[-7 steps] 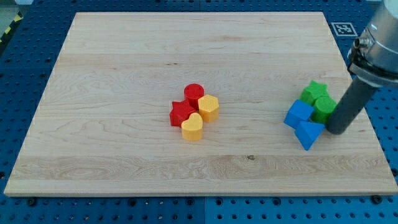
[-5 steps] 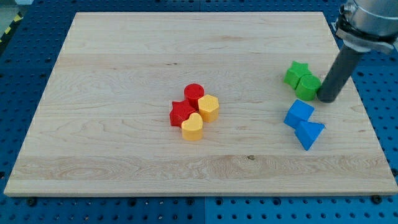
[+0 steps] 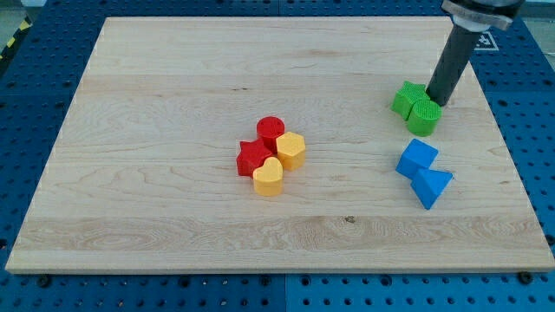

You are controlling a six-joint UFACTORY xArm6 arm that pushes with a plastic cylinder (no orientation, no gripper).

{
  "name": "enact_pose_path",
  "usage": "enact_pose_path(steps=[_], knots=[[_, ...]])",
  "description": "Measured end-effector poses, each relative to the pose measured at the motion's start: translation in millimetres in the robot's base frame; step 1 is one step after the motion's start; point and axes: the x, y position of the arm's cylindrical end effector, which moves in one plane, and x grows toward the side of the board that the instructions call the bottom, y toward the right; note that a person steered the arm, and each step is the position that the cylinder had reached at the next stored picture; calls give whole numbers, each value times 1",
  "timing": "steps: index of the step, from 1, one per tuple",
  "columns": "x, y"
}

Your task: Move green star towards left

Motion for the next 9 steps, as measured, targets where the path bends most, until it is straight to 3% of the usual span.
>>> enact_pose_path(steps=[2, 6, 9], knots=[[2, -66], [20, -78], [-15, -153]])
